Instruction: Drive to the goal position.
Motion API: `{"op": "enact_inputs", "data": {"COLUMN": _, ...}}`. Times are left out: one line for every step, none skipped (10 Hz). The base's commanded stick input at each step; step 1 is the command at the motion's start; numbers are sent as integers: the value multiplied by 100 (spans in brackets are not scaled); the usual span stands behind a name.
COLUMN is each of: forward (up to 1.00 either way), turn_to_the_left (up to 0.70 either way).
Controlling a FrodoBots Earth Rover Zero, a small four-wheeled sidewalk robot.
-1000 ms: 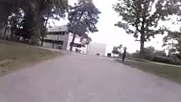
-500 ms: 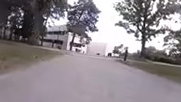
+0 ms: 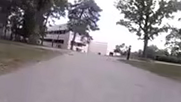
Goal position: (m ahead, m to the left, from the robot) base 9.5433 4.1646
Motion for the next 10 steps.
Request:
{"op": "enact_inputs", "data": {"forward": 85, "turn_to_the_left": 0}}
{"op": "enact_inputs", "data": {"forward": 85, "turn_to_the_left": 0}}
{"op": "enact_inputs", "data": {"forward": 85, "turn_to_the_left": 0}}
{"op": "enact_inputs", "data": {"forward": 85, "turn_to_the_left": 0}}
{"op": "enact_inputs", "data": {"forward": 85, "turn_to_the_left": 0}}
{"op": "enact_inputs", "data": {"forward": 85, "turn_to_the_left": 0}}
{"op": "enact_inputs", "data": {"forward": 85, "turn_to_the_left": 0}}
{"op": "enact_inputs", "data": {"forward": 85, "turn_to_the_left": 0}}
{"op": "enact_inputs", "data": {"forward": 85, "turn_to_the_left": 0}}
{"op": "enact_inputs", "data": {"forward": 85, "turn_to_the_left": 0}}
